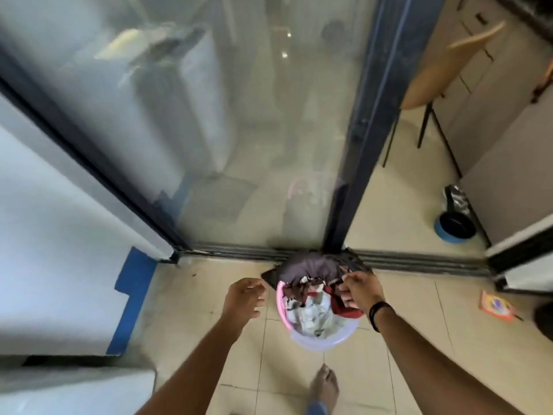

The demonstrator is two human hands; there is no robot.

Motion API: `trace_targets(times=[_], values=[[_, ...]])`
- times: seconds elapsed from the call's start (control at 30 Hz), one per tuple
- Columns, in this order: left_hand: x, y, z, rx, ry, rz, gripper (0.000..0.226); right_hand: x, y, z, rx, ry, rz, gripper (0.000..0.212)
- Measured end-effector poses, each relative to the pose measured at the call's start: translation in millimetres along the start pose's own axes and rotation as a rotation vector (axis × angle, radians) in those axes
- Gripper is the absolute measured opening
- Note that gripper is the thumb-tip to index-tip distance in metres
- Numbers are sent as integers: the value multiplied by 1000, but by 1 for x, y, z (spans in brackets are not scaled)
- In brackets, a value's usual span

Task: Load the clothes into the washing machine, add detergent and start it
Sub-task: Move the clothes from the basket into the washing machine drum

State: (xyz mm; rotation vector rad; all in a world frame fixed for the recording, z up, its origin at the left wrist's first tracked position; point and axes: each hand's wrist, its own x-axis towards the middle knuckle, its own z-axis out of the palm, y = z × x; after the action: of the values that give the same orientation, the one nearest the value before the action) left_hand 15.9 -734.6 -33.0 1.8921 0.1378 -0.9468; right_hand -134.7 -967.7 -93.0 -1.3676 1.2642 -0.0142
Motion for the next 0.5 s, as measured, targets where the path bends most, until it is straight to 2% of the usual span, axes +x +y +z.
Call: trace_targets(times=[0.2, 0.37, 0.5], values=[[47, -44, 58, 226, -88, -146, 11, 37, 71, -27, 0, 37, 205, 21], [101, -73, 86, 401, -167, -241, 14, 60, 119, -11, 24, 34, 338, 14], [154, -96, 110, 583, -238, -261, 17, 80, 150, 11, 18, 14, 423, 16]])
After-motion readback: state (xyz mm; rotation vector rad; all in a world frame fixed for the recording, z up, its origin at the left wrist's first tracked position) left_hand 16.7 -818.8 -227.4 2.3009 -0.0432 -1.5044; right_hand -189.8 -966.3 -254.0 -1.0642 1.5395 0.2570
